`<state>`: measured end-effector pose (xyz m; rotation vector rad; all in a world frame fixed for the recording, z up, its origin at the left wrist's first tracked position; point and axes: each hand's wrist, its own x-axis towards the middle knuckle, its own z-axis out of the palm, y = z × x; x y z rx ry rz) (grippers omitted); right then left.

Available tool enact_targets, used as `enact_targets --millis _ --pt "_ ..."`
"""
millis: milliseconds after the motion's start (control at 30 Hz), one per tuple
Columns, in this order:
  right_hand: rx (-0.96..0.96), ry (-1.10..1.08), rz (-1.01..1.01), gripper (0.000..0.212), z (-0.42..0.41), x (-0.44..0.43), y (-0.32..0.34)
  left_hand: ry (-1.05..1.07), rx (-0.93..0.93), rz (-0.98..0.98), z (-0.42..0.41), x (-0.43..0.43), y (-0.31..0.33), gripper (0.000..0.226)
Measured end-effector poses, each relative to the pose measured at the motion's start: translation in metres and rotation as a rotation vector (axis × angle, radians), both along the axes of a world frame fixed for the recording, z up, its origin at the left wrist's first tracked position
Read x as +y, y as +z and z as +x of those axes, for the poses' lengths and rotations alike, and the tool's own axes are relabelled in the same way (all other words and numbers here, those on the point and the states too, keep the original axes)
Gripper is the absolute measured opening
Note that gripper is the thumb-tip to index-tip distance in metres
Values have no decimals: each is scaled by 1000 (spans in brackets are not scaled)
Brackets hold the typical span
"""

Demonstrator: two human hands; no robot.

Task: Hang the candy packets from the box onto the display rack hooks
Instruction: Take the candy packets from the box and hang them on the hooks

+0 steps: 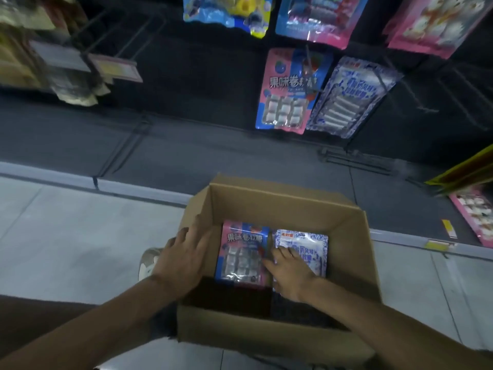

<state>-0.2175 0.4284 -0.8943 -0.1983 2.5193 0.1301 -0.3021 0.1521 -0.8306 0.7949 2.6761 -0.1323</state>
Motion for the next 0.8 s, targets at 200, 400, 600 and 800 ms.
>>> enact_targets --millis 200,400,600,800 --pt "-157 -44 61 70 -30 -36 -52 -57 65 -52 -1 -11 -9 60" --pt "-103 219 51 60 -58 -96 -84 -56 140 9 0 -12 -21 29" --pt "-190 314 239 76 -89 -120 -144 -15 90 85 0 -11 -38 27" --pt "-480 138 168 75 -69 -115 -143 105 37 313 2 -12 -39 38"
